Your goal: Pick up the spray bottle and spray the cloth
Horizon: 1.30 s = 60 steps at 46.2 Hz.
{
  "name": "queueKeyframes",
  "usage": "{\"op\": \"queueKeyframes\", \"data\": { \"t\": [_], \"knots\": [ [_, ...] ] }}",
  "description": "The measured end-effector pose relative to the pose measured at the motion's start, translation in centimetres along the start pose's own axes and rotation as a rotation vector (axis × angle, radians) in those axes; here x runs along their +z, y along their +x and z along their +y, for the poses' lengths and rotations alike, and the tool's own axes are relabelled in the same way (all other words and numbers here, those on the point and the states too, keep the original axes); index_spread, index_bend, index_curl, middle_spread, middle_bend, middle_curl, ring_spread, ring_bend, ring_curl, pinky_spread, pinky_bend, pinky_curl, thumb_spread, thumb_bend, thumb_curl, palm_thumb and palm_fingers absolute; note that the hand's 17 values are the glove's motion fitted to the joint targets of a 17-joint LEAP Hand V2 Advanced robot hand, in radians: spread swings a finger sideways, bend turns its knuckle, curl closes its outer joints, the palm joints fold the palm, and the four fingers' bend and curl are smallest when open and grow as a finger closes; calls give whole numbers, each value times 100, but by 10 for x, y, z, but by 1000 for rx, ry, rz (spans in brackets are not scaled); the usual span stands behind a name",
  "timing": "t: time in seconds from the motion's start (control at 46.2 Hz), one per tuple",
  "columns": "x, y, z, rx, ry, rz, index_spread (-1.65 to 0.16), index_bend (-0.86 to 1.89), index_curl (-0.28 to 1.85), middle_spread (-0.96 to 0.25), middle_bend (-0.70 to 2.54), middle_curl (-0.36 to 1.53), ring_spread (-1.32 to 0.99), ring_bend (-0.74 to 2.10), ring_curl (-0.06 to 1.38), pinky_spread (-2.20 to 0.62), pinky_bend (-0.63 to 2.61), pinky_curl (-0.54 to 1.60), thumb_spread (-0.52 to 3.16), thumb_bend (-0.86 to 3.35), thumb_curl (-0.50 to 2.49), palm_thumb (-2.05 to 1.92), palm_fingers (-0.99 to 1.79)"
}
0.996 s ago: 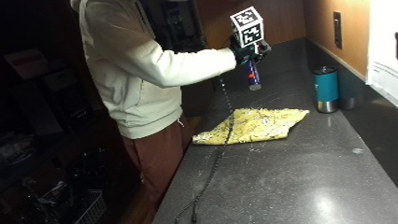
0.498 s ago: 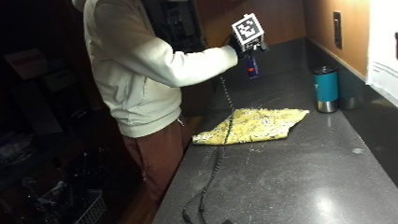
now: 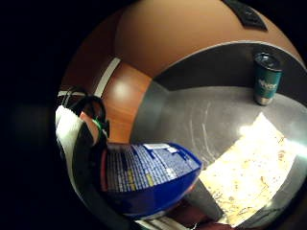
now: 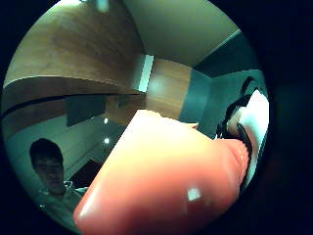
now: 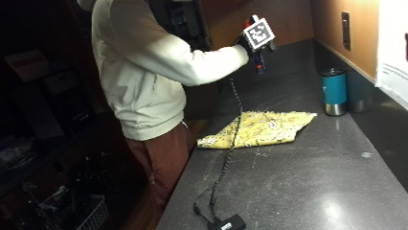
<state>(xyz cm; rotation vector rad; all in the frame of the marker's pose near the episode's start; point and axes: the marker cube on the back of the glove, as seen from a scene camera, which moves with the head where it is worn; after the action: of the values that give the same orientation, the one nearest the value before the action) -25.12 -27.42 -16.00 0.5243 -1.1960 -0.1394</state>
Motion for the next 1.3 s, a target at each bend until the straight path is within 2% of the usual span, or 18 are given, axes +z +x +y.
{"op": "queueKeyframes", "data": {
  "t": [0.26,0.39,0.541,0.823,0.888,0.974,1.083,1.234,1.299],
  "knots": [
    [43,28,7,8,-64,10,-14,44,52,-11,56,48,-17,48,43,-23,40,39,18,-3,78,94,137],
    [63,60,-1,33,10,89,-14,44,52,-11,55,48,-17,48,42,-23,40,39,18,-3,78,94,137],
    [73,69,0,66,13,-61,-14,44,52,-11,55,48,-17,48,42,-23,39,38,18,-3,78,94,137],
    [108,131,10,131,-32,56,-13,44,52,-11,54,47,-17,47,42,-23,40,39,19,-3,79,95,136],
    [116,147,9,138,-17,113,-13,43,52,-10,53,47,-17,47,43,-23,40,38,19,-3,79,95,136],
    [126,147,10,144,-8,43,-13,43,52,-10,53,47,-16,47,42,-22,40,38,19,-3,79,95,135],
    [137,165,-2,143,106,68,-13,42,52,-10,52,47,-16,46,42,-22,40,38,20,-3,79,95,134],
    [144,175,28,165,-65,63,-14,42,52,-9,51,47,-16,46,42,-21,39,38,22,-3,79,95,134],
    [146,190,31,166,-62,135,-13,40,52,-9,51,47,-16,46,42,-21,39,38,22,-3,79,95,134]
  ]
}}
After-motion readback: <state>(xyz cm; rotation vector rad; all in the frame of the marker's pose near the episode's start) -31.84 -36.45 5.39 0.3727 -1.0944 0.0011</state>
